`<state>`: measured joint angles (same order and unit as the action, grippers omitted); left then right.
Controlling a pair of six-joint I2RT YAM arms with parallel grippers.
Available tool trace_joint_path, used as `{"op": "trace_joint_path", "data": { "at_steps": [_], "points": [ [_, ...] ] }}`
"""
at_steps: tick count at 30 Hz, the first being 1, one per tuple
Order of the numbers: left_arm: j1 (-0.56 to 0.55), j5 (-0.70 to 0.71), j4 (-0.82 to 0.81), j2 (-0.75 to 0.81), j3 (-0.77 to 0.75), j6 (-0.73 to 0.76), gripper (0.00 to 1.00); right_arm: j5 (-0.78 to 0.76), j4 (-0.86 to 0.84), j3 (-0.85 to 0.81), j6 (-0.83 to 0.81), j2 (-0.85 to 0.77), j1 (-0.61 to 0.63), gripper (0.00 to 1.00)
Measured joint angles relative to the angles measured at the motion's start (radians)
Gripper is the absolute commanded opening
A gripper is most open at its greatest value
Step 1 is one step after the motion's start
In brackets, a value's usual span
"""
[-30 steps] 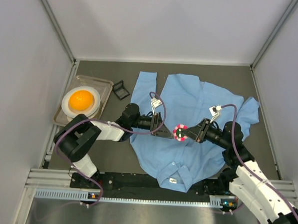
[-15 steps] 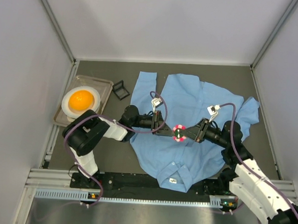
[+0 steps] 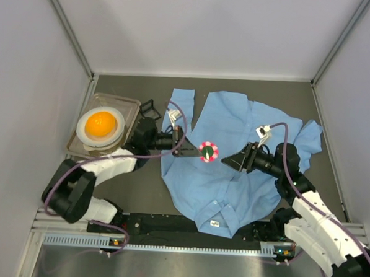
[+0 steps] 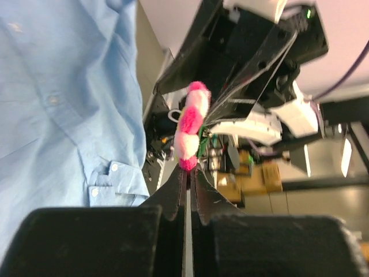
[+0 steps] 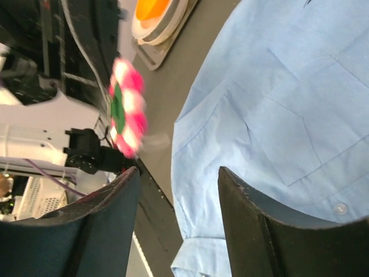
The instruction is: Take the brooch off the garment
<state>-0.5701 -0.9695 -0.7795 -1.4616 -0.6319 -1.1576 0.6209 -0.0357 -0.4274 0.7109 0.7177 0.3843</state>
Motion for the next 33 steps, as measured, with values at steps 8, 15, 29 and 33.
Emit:
{"op": "trace_joint_path", "data": {
  "at_steps": [8, 15, 29, 33],
  "points": [
    [0.174, 0.091, 0.655, 0.28, -0.078, 0.163, 0.0, -0.15, 0.002, -0.007, -0.203, 0.001, 0.198, 0.54],
    [0.197, 0.151, 1.02, 0.391, -0.132, 0.145, 0.0, -0.377, -0.135, -0.026, -0.703, -0.019, 0.594, 0.49],
    [0.201, 0.152, 1.194, 0.469, -0.165, 0.005, 0.0, -0.691, -0.429, -0.027, -1.344, 0.256, 0.818, 0.34],
    [0.201, 0.151, 1.191, 0.469, -0.165, -0.024, 0.0, -0.727, -0.461, -0.027, -1.397, 0.284, 0.819, 0.33]
  ]
}}
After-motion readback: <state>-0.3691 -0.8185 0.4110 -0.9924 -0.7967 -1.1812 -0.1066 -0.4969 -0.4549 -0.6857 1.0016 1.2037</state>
